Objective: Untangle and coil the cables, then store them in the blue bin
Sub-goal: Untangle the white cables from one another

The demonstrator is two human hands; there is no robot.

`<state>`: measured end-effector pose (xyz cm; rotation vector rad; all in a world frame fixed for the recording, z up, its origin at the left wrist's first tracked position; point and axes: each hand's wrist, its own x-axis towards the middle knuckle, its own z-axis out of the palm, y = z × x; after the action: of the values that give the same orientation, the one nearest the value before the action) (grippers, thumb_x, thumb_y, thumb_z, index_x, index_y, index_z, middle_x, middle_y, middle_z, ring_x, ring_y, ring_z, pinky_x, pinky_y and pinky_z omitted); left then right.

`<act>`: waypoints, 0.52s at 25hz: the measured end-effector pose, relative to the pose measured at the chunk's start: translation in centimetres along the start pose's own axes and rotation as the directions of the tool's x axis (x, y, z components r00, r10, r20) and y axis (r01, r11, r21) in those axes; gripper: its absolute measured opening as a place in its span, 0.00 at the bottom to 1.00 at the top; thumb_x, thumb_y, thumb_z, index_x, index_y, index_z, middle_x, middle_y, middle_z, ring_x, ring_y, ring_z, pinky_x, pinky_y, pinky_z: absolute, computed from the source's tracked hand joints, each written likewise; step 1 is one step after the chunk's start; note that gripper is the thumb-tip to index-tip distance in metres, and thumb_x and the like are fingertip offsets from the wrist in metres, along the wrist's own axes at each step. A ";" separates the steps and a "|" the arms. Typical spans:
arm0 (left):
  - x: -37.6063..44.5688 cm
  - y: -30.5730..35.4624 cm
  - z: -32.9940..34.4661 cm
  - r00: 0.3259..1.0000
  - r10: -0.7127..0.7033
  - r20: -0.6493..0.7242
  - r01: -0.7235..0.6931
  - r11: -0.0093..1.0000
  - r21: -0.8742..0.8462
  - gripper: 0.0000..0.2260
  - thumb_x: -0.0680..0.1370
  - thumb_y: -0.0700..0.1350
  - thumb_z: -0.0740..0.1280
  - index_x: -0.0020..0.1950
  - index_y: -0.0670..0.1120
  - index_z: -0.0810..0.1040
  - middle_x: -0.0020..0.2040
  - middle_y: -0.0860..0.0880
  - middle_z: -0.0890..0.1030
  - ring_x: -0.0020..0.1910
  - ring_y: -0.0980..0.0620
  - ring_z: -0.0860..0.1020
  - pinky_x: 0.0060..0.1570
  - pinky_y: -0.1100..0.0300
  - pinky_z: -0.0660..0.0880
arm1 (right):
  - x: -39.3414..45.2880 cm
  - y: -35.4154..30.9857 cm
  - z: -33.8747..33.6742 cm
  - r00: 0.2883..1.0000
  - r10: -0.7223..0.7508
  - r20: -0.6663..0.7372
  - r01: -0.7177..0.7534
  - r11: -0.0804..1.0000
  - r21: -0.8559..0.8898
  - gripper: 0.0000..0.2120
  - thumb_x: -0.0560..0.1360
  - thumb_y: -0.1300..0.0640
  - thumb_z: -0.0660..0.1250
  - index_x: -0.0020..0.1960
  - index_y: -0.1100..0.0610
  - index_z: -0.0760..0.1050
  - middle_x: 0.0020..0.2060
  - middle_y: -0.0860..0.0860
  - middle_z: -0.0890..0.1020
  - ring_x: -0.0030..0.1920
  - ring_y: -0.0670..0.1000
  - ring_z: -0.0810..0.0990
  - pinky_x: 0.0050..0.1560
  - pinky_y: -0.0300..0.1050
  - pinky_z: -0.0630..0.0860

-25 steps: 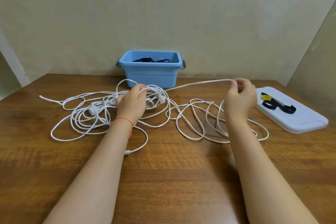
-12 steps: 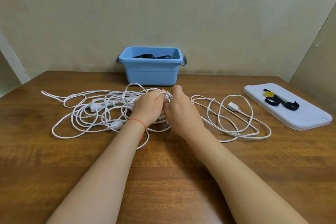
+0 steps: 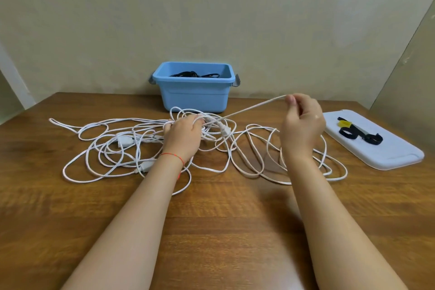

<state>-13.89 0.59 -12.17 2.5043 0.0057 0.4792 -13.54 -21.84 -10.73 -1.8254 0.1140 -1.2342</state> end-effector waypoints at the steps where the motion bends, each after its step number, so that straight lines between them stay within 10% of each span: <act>1: 0.0 -0.2 -0.1 1.000 -0.011 -0.013 0.011 1.000 -0.025 0.16 0.85 0.46 0.52 0.61 0.51 0.79 0.57 0.47 0.82 0.58 0.45 0.76 0.67 0.46 0.65 | 0.0 0.4 0.0 0.998 0.053 0.028 -0.052 0.998 -0.034 0.11 0.79 0.55 0.63 0.49 0.59 0.82 0.42 0.55 0.80 0.47 0.58 0.77 0.51 0.61 0.73; 6: -0.4 -0.2 -0.9 0.992 -0.125 0.032 0.127 0.907 -0.402 0.12 0.83 0.46 0.57 0.57 0.52 0.80 0.51 0.52 0.83 0.48 0.54 0.79 0.42 0.57 0.75 | -0.9 0.6 0.3 0.911 0.071 0.405 0.130 0.885 -0.447 0.15 0.74 0.66 0.62 0.58 0.60 0.81 0.57 0.59 0.79 0.59 0.62 0.74 0.61 0.54 0.68; 13: -0.8 0.9 -1.1 0.976 -0.154 -0.157 0.062 0.878 -0.475 0.08 0.76 0.51 0.72 0.51 0.49 0.81 0.48 0.53 0.79 0.47 0.56 0.76 0.46 0.58 0.77 | -7.5 -5.2 2.9 0.668 -0.266 0.694 0.401 0.916 -0.035 0.06 0.78 0.59 0.63 0.46 0.56 0.65 0.41 0.53 0.77 0.41 0.56 0.74 0.38 0.50 0.70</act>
<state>-15.12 0.32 -11.09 1.9645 0.0939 0.5929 -17.00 -13.09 -12.50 -2.4371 -0.5705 -0.7123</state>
